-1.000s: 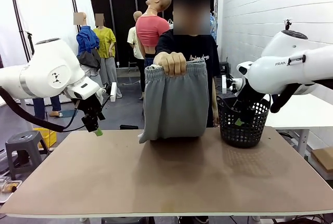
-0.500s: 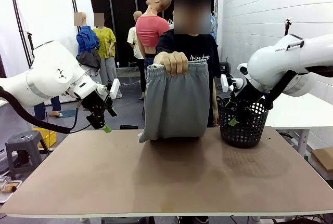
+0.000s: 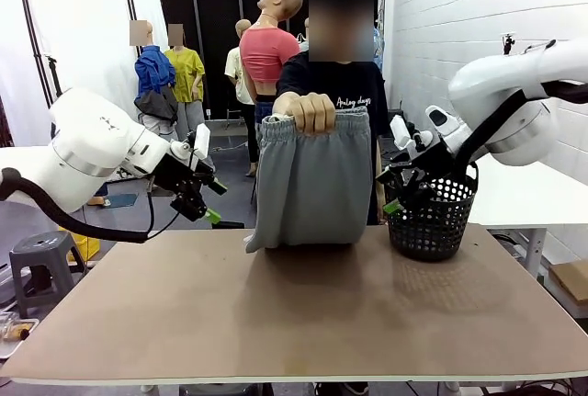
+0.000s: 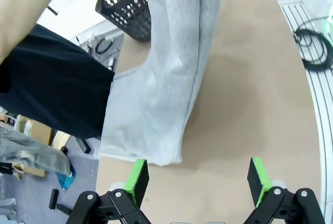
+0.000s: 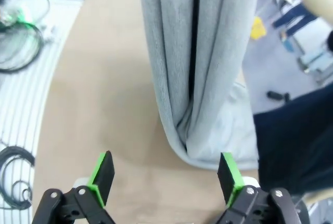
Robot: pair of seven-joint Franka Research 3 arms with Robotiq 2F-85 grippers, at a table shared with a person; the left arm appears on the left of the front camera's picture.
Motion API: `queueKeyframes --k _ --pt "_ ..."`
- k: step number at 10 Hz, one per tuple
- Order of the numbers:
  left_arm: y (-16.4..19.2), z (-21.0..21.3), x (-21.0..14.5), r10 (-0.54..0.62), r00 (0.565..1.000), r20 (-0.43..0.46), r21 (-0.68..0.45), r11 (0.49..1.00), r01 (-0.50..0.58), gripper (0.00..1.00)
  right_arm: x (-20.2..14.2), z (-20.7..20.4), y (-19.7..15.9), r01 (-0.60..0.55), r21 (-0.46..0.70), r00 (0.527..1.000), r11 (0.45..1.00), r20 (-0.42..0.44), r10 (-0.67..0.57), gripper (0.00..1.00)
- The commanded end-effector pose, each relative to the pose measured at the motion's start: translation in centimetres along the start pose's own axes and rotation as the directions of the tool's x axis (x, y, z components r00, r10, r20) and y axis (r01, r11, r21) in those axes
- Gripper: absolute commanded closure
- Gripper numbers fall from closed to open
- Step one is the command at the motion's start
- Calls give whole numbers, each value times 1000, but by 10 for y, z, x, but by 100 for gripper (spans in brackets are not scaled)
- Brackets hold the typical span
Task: Fold the training pants.
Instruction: Grab both ends of the Training pants handed by a person.
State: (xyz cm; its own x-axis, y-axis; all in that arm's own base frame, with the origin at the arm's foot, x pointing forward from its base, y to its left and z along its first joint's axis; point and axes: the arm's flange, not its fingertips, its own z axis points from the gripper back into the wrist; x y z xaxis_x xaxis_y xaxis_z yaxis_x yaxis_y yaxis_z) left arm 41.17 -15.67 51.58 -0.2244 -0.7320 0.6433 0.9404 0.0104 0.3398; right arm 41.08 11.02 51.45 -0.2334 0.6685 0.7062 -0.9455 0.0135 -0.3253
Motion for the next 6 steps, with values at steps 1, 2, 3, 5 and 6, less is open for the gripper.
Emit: queueKeyframes --k 1,2,3,5,6 --pt "-3 -15 -2 -5 994 109 34 999 1 0 -8 -7 -9 -6 32 994 999 110 3 0" --pt "-5 -17 1 6 989 145 44 999 -12 0 -7 -7 -8 -7 46 988 999 158 -1 0" --pt "-8 -20 4 9 985 171 63 998 -20 0 -6 -8 -6 -32 27 984 999 177 26 0" --pt "-9 -23 10 8 980 199 109 994 -30 0 -4 -12 -4 -66 34 975 997 215 58 0" --pt "-9 -25 13 4 979 205 44 999 -14 0 -4 -12 -4 -61 29 975 998 215 53 0"
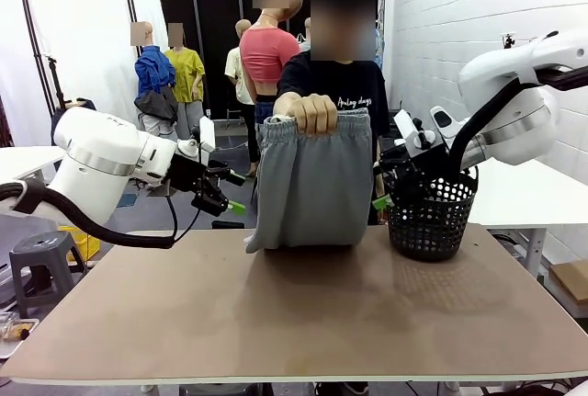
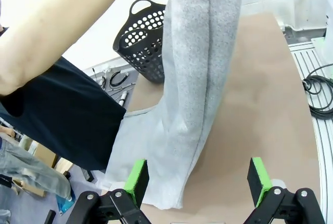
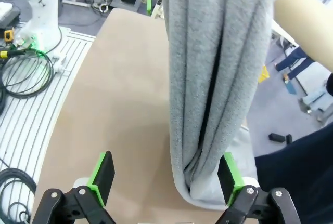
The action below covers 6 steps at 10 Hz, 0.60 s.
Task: Fold the training pants.
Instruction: Grab both ends of the Training pants handed by a person.
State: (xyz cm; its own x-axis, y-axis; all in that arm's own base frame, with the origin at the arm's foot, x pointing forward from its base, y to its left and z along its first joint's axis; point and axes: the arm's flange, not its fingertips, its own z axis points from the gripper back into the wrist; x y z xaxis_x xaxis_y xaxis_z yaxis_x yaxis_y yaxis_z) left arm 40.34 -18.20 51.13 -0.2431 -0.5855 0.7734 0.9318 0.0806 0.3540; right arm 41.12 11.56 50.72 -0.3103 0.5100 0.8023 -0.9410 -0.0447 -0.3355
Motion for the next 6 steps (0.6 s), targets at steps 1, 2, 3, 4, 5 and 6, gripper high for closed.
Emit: queueKeyframes --k 1,2,3,4,5,6 --pt "-2 2 -6 -6 999 -49 -34 999 4 0 -3 4 -7 36 -49 999 998 -25 -37 0" --pt "0 0 0 0 1000 0 0 1000 0 0 0 0 0 0 0 1000 1000 0 0 0" --pt "0 0 0 0 1000 0 0 1000 0 0 0 0 0 0 0 1000 1000 0 0 0" --pt "0 0 0 0 1000 0 0 1000 0 0 0 0 0 0 0 1000 1000 0 0 0" --pt "-1 -1 -2 -3 1000 -20 -4 1000 3 0 -2 2 0 7 -5 1000 1000 -23 -7 0" --pt "2 -9 0 -7 999 32 24 1000 6 0 -3 -4 -3 -7 -27 999 1000 42 8 0"
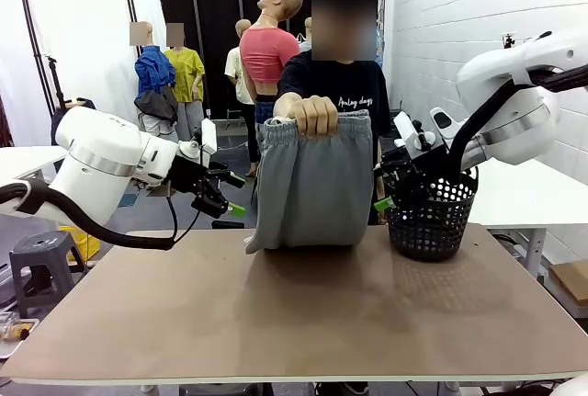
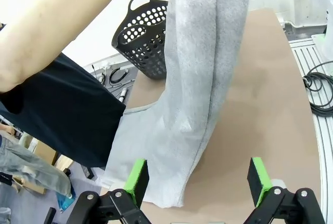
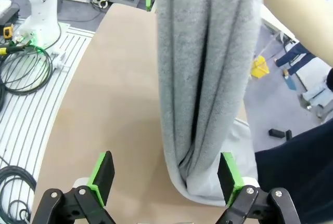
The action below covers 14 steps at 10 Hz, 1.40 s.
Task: Fold the training pants.
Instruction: Grab both ends of the Training pants handed by a person.
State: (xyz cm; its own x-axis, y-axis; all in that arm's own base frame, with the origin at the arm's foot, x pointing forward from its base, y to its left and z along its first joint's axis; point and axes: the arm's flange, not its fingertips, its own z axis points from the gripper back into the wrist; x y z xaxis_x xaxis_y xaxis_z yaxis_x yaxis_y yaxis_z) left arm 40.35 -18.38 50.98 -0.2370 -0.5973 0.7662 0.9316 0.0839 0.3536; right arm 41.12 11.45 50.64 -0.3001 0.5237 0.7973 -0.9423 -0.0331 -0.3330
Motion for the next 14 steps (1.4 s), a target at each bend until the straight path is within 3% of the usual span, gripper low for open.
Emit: queueKeyframes --k 1,4,9,14 --pt "6 -16 3 -16 995 96 36 999 13 0 -3 -14 -5 -31 -18 994 999 102 33 0" --pt "10 -38 7 -11 982 191 62 998 -1 0 -10 -27 -6 -80 49 980 996 188 70 0" --pt "1 -54 20 -11 954 301 0 1000 11 0 0 -43 -13 -114 79 938 990 336 81 0" --pt "-3 -54 30 113 901 419 -38 994 -107 0 6 -49 -13 -106 111 898 988 437 47 0"
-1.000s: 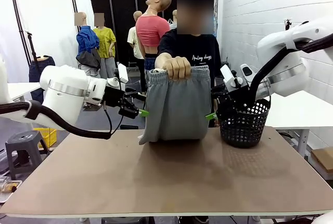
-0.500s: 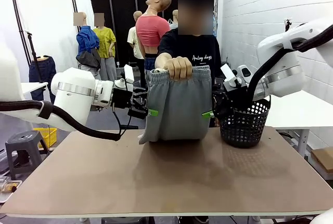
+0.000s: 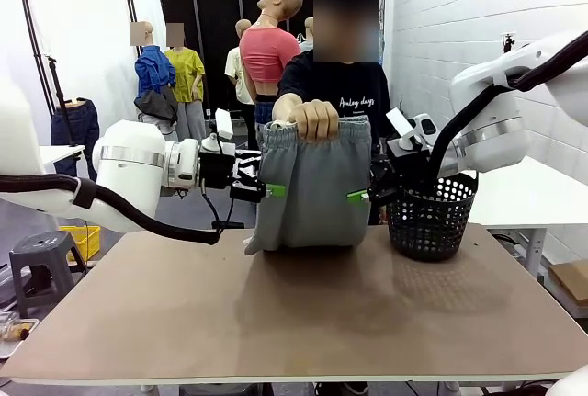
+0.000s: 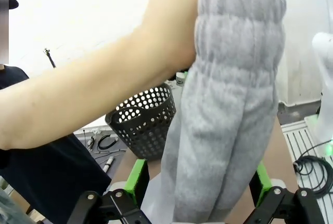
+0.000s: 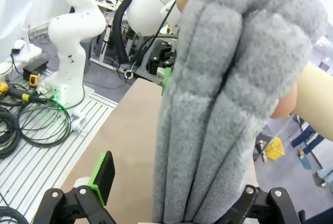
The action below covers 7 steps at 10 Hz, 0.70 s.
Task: Fold the training pants.
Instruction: Grab both ends of the Training pants handed by a person.
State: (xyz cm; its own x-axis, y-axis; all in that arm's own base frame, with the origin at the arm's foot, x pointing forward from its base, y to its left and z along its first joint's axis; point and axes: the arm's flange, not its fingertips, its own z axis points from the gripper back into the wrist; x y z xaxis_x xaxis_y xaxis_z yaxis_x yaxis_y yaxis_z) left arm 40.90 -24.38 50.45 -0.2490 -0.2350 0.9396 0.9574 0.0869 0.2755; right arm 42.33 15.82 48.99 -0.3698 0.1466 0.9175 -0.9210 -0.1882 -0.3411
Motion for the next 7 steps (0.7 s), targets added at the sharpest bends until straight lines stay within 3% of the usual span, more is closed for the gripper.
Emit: queueKeyframes --k 1,6,7 --pt "-2 -4 1 74 996 46 37 996 -75 0 0 -1 -7 -8 -7 998 1000 64 9 0" --pt "-15 -16 12 144 989 30 12 990 -144 0 3 0 -13 40 -20 989 999 143 -37 0" --pt "-16 -18 12 149 988 39 -15 989 -148 4 6 1 -15 58 -31 985 998 163 -52 15"
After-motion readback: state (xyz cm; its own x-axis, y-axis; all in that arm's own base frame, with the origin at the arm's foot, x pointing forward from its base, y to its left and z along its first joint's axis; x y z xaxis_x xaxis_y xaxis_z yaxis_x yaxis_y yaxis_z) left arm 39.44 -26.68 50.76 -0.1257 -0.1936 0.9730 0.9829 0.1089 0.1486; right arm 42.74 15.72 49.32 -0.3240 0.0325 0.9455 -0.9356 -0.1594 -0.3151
